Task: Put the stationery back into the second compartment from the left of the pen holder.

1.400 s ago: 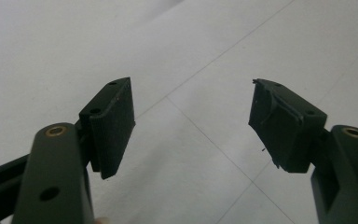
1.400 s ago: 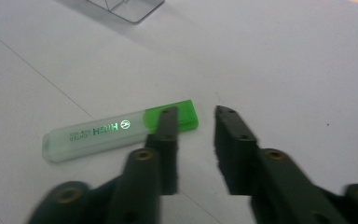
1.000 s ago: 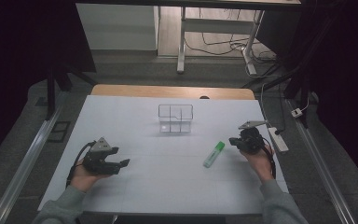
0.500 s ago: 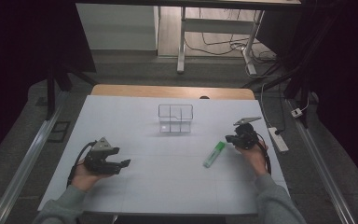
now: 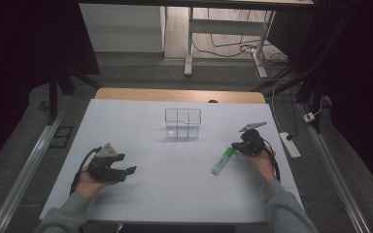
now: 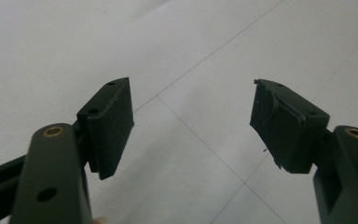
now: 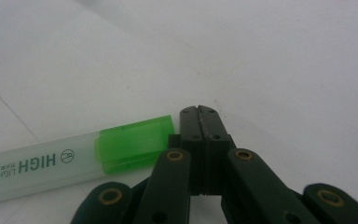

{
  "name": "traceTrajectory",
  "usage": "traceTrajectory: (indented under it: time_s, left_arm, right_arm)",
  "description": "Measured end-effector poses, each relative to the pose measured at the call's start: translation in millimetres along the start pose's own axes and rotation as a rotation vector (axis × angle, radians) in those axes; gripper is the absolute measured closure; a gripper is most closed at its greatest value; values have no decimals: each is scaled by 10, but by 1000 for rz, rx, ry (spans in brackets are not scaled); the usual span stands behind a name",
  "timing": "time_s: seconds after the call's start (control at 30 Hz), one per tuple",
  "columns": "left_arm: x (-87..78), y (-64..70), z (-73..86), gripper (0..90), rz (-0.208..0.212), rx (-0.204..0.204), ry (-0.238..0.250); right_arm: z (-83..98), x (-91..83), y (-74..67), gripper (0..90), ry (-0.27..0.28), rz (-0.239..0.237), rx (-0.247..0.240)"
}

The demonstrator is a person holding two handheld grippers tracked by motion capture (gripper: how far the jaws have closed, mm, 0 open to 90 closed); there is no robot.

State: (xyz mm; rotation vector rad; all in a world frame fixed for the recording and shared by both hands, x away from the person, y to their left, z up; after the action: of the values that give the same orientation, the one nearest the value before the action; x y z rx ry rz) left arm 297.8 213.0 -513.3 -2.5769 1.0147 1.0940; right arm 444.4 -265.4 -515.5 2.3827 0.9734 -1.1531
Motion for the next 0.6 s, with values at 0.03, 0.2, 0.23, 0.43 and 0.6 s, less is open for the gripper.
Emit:
traceTrajectory:
  time_s: [0.03, 0.2, 0.23, 0.43, 0.6]
  left_arm:
    - [0, -1, 0, 294, 1, 0, 0]
    - [4, -4, 3, 294, 2, 1, -3]
    - [4, -5, 4, 294, 2, 2, -3]
    - [1, -12, 8, 291, 3, -2, -1]
    - [-2, -8, 7, 290, 4, -3, 3]
  right_arm:
    - [0, 0, -6, 894, -2, -2, -4]
    - [-15, 3, -77, 894, -8, -29, -24]
    - [-18, 8, -94, 894, -8, -34, -32]
    - [-23, 21, -214, 894, -29, -58, -59]
    - [-15, 30, -295, 894, -46, -80, -66]
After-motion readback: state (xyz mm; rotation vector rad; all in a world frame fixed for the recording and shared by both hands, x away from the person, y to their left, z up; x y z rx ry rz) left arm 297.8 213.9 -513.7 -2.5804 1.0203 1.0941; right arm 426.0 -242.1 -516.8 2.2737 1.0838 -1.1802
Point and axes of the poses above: each handheld gripper's, and its own axes: x roughly forward along the jaws, z roughly out of its underside, y roughly to its right, the point moved 1 cm from there along x, roughly forward along the jaws, and after that the axes turned 1 degree about -x, right-handed, at the moved point
